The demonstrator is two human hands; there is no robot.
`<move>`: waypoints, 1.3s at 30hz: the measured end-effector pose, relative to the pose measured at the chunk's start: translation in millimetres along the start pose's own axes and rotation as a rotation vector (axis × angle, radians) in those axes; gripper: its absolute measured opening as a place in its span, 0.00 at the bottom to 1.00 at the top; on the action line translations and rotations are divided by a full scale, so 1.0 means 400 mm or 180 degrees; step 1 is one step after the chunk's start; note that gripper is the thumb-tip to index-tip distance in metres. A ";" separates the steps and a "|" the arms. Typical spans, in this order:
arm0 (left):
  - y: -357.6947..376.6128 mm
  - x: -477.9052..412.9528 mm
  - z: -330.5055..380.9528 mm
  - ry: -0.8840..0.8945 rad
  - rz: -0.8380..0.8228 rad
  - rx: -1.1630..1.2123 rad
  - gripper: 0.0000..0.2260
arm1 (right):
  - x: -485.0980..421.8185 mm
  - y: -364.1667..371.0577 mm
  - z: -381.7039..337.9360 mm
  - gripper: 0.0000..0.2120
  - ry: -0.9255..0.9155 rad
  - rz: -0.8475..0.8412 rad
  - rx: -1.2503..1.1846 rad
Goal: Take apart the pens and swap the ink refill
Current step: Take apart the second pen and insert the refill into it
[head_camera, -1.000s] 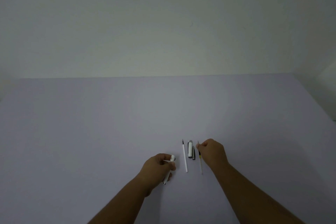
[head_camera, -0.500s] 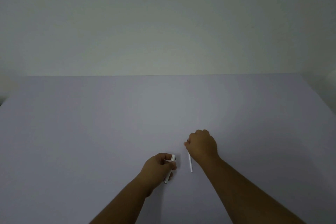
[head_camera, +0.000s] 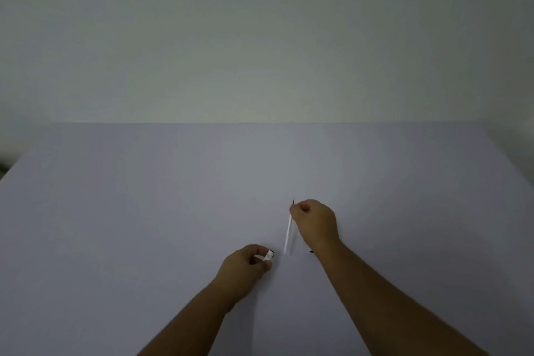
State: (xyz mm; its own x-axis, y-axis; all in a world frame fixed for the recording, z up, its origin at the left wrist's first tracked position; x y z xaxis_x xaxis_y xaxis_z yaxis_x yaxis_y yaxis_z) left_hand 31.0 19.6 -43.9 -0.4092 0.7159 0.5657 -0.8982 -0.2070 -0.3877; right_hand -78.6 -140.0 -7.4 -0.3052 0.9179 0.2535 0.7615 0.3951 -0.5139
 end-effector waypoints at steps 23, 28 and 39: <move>0.064 0.025 0.126 0.0367 -0.0085 -0.0035 0.06 | 0.079 -0.086 0.041 0.08 0.0161 -0.0881 -0.0692; 0.082 0.027 0.134 0.0288 -0.0177 -0.0020 0.10 | 0.069 -0.091 0.054 0.05 0.0245 -0.1040 -0.0659; 0.075 0.029 0.099 -0.0005 -0.0236 0.0457 0.10 | 0.045 -0.095 0.153 0.08 0.0187 -0.0389 0.1654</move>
State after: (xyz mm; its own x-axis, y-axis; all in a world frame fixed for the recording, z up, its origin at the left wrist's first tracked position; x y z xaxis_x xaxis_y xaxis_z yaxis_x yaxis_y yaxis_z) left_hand -7.3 -4.7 -20.1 -0.3411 0.7317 0.5901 -0.9396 -0.2468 -0.2370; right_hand -148.1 -136.5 -33.5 -0.3299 0.8665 0.3747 0.3344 0.4784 -0.8120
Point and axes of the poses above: each hand's wrist, its own x-axis away from the middle knuckle, its own y-axis out of the palm, z = x × y, the point moved 7 cm from there along -x, towards the middle knuckle, and after that the axes turned 4 degrees about -x, right-handed, at the moved point
